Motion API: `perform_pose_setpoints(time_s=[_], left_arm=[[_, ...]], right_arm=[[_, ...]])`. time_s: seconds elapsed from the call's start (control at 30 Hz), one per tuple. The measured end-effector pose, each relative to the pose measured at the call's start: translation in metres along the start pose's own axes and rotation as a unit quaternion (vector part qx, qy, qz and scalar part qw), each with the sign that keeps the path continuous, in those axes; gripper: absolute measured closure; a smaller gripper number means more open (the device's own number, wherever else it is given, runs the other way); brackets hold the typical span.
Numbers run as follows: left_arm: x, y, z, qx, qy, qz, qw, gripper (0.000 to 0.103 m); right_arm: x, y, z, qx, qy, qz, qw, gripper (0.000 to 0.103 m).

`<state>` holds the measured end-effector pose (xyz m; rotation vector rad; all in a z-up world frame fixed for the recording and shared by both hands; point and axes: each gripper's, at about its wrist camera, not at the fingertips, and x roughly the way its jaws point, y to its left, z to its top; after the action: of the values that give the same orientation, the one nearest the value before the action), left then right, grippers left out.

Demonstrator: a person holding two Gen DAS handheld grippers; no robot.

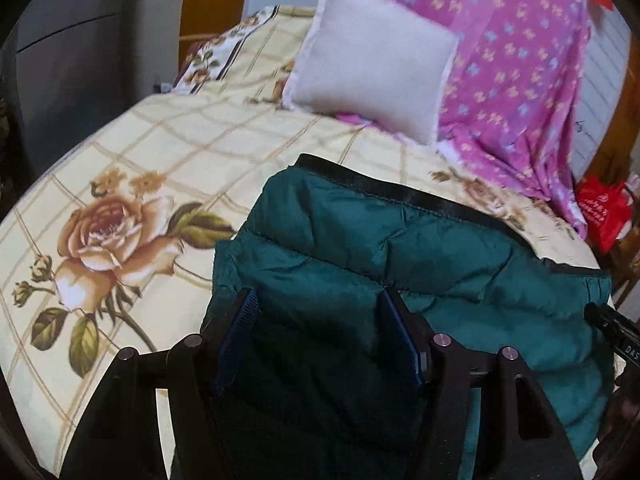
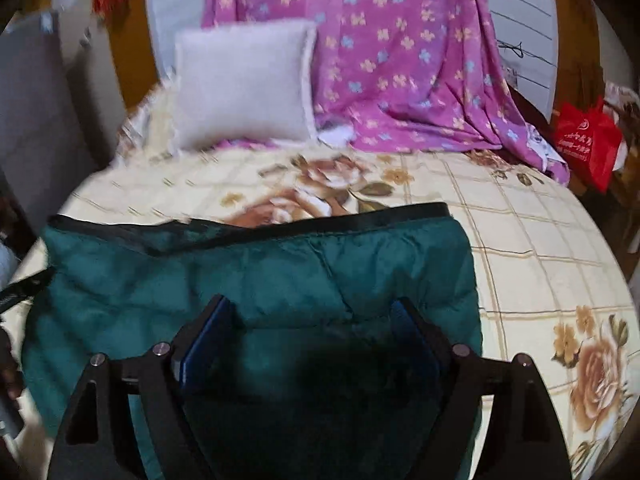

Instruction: Fold large clothes

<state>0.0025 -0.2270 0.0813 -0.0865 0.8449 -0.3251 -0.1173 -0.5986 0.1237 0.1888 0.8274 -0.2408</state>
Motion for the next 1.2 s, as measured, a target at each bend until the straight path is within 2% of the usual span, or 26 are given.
perform_pose_setpoints(time_s=[0.1, 0.27, 0.43, 0.47, 0.57, 0.7, 0.8, 0.9, 0.97, 1.03, 1.2], left_arm=[[0.009, 0.002, -0.002, 0.004, -0.002, -0.001, 1.0000, 0.057], [0.016, 0.001, -0.005, 0.013, -0.005, 0.006, 0.9999, 0.055], [0.006, 0.000, -0.002, 0.018, 0.003, 0.015, 0.9997, 0.055], [0.002, 0.000, -0.001, 0.017, 0.003, 0.016, 0.9997, 0.055], [-0.005, 0.002, 0.001, 0.012, -0.002, 0.021, 0.9997, 0.055], [-0.001, 0.001, 0.002, 0.013, 0.001, 0.030, 0.9995, 0.055], [0.004, -0.002, 0.000, 0.020, 0.003, 0.037, 0.9991, 0.055], [0.010, -0.004, -0.001, 0.033, 0.004, 0.042, 0.9986, 0.055], [0.012, -0.005, -0.001, 0.036, 0.004, 0.042, 0.9984, 0.055], [0.015, -0.005, 0.000, 0.037, 0.006, 0.041, 0.9985, 0.055], [0.018, -0.007, -0.002, 0.039, 0.005, 0.044, 0.9982, 0.055]], right_arm=[[0.034, -0.008, -0.004, 0.025, 0.043, 0.009, 0.999, 0.016], [0.051, -0.009, -0.009, 0.029, 0.037, -0.002, 0.999, 0.011], [0.038, -0.004, -0.008, 0.022, 0.040, -0.017, 0.999, 0.011], [0.030, -0.004, -0.008, 0.028, 0.032, -0.012, 0.999, 0.011], [-0.006, 0.006, -0.008, 0.037, -0.013, 0.046, 0.998, 0.011], [-0.022, 0.043, -0.003, -0.005, -0.023, 0.081, 0.996, 0.011], [-0.012, 0.081, 0.001, -0.059, -0.017, 0.082, 0.995, 0.011], [0.011, 0.105, -0.002, -0.086, -0.001, 0.073, 0.994, 0.011], [0.037, 0.109, -0.008, -0.082, 0.027, 0.064, 0.994, 0.011], [0.048, 0.106, -0.011, -0.068, 0.026, 0.063, 0.995, 0.009], [0.047, 0.102, -0.013, -0.062, 0.030, 0.062, 0.996, 0.009]])
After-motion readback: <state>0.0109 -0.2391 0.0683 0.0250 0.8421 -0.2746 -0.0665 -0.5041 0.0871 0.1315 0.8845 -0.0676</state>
